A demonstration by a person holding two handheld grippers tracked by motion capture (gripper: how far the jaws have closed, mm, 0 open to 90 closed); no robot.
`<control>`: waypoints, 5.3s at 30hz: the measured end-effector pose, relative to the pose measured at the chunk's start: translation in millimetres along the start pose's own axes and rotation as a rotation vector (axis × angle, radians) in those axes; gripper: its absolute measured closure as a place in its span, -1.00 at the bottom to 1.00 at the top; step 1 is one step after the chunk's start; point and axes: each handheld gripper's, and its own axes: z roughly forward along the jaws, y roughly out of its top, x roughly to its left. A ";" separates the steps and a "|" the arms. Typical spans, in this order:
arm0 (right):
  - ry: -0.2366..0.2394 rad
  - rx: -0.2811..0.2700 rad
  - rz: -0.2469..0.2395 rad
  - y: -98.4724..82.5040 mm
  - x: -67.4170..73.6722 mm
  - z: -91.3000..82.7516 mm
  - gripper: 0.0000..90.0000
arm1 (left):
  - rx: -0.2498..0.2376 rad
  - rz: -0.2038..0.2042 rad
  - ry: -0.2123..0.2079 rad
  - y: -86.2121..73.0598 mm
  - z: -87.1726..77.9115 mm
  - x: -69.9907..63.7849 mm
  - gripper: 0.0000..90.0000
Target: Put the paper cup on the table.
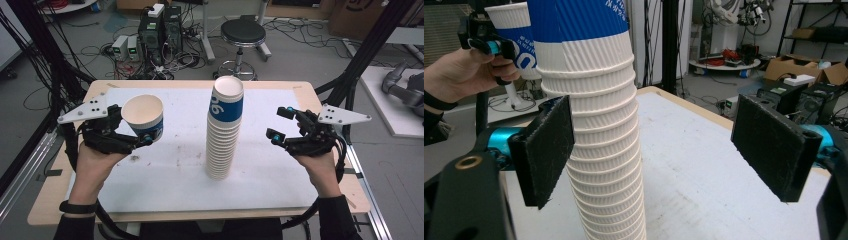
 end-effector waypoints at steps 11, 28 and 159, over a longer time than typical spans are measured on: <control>0.001 0.005 0.001 -2.4 -2.0 1.8 -0.60 | 0.006 -0.047 0.046 -18.5 12.1 7.6 -0.45; 0.002 0.009 0.004 -4.8 -4.9 4.5 -0.60 | -0.001 -0.107 0.126 -57.6 24.8 16.1 -0.44; 0.034 0.041 0.008 -13.7 -7.4 12.8 -0.60 | 0.357 -0.306 0.368 -155.9 4.3 30.3 -0.63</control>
